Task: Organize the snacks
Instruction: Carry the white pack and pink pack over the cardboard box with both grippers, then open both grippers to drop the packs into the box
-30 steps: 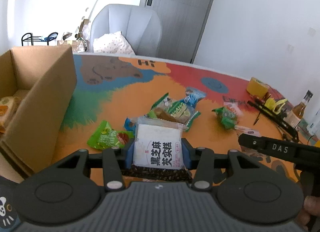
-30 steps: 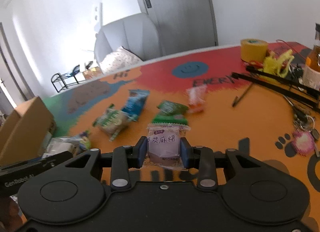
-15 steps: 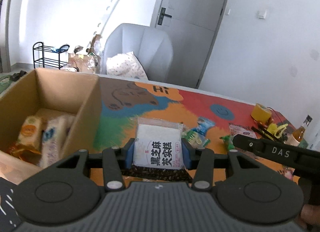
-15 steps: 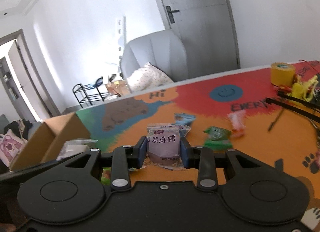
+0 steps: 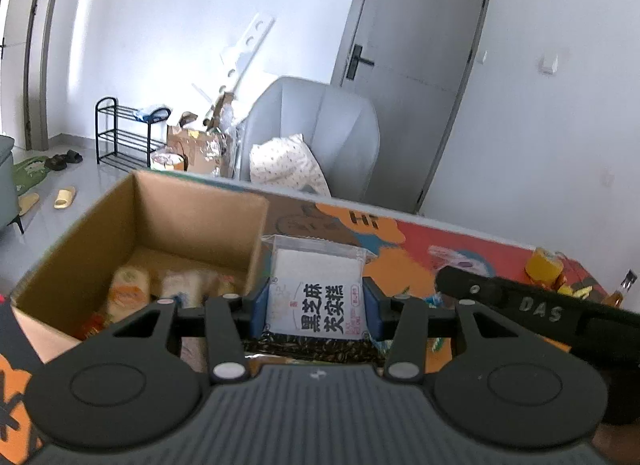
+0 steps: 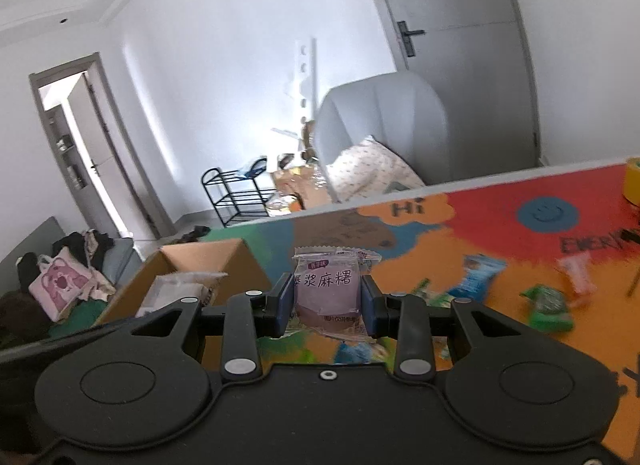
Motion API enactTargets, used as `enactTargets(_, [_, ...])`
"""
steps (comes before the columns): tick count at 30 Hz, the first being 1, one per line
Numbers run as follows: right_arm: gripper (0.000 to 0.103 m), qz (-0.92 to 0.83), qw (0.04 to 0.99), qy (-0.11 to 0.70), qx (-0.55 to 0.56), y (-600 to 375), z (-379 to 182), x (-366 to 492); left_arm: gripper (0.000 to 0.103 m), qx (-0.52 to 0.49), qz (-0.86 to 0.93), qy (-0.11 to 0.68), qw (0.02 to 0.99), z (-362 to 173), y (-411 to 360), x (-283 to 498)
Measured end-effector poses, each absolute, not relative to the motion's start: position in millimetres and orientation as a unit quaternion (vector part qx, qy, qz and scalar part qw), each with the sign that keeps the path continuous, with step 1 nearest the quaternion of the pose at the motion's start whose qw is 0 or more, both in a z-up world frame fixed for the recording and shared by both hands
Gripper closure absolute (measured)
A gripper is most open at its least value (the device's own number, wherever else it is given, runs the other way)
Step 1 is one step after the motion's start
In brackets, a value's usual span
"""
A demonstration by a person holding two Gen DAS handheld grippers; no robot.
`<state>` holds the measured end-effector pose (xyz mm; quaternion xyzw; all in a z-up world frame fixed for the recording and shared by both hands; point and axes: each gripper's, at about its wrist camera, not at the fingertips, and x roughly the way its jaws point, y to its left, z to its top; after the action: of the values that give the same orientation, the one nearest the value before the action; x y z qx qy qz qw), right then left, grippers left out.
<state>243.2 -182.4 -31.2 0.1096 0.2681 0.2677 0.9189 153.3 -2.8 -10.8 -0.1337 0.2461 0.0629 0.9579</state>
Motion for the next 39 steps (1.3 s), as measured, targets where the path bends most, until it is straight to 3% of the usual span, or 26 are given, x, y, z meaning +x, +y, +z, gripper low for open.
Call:
enactTargets(23, [0.070, 0.312, 0.910, 0.261, 0.079, -110, -16, 243, 0.056, -0.164, 0.132, 0.222, 0.952, 2, 95, 147])
enactTargets(26, [0.070, 0.315, 0.909, 0.262, 0.075, -102, -15, 244, 0.048, -0.163, 0.141, 0.220, 0.951, 0, 104, 147])
enactTargets(28, [0.070, 0.319, 0.908, 0.263, 0.073, -98, -15, 243, 0.035, -0.173, 0.145, 0.215, 0.950, 0, 110, 145])
enactTargets(39, [0.069, 0.347, 0.895, 0.269, 0.077, -70, -10, 244, 0.025, -0.191, 0.172, 0.211, 0.943, -3, 131, 133])
